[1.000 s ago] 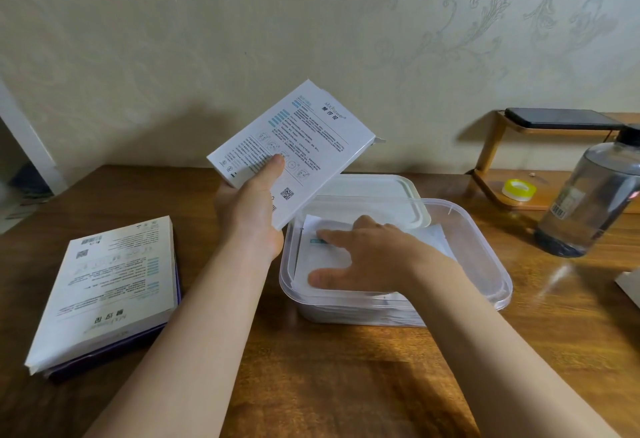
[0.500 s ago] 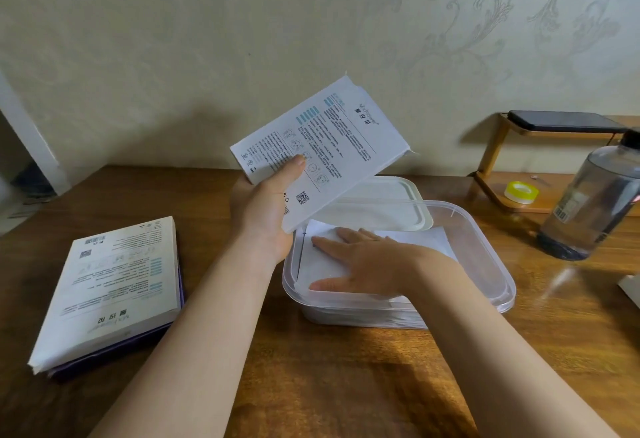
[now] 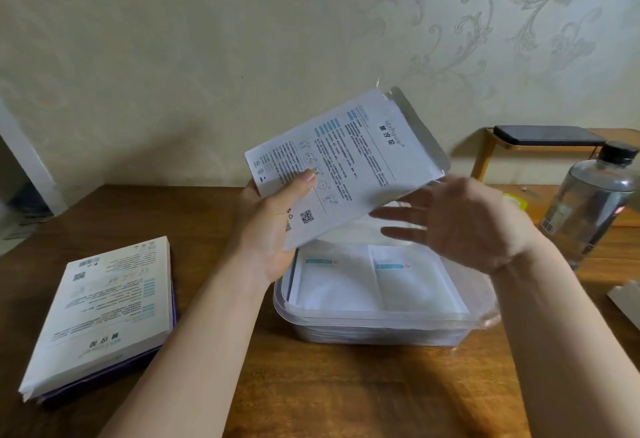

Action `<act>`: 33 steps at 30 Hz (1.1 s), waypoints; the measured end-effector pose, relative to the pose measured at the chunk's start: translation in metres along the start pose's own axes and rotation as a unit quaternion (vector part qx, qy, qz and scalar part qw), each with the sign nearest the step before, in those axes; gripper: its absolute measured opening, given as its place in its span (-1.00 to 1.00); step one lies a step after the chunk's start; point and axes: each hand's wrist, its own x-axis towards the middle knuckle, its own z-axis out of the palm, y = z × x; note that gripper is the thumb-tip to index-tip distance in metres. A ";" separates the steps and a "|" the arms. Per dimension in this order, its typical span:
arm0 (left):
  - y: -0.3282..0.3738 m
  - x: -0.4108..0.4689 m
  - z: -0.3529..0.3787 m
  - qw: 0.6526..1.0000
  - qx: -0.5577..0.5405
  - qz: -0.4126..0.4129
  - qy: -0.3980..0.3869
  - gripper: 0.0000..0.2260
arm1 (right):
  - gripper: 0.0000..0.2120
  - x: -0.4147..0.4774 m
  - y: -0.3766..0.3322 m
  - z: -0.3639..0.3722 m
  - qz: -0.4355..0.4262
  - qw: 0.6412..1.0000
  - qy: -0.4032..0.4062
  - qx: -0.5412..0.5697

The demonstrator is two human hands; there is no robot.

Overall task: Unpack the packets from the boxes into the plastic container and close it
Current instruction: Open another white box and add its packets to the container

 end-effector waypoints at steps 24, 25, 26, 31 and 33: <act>-0.012 -0.008 0.021 0.974 -0.206 -0.088 -0.033 -0.49 | -0.61 0.030 0.011 0.046 -0.103 0.935 0.331 0.075; -0.012 -0.009 0.021 0.973 -0.210 -0.082 -0.043 -0.51 | -0.61 0.030 0.011 0.049 -0.101 0.937 0.326 0.073; -0.012 -0.009 0.020 0.973 -0.213 -0.076 -0.046 -0.51 | -0.61 0.030 0.010 0.051 -0.101 0.938 0.324 0.069; -0.015 -0.010 0.024 0.974 -0.209 -0.073 -0.054 -0.54 | -0.63 0.032 0.014 0.062 -0.116 0.936 0.326 0.064; -0.016 -0.009 0.024 0.977 -0.197 -0.071 -0.036 -0.52 | -0.62 0.034 0.016 0.063 -0.091 0.940 0.328 0.021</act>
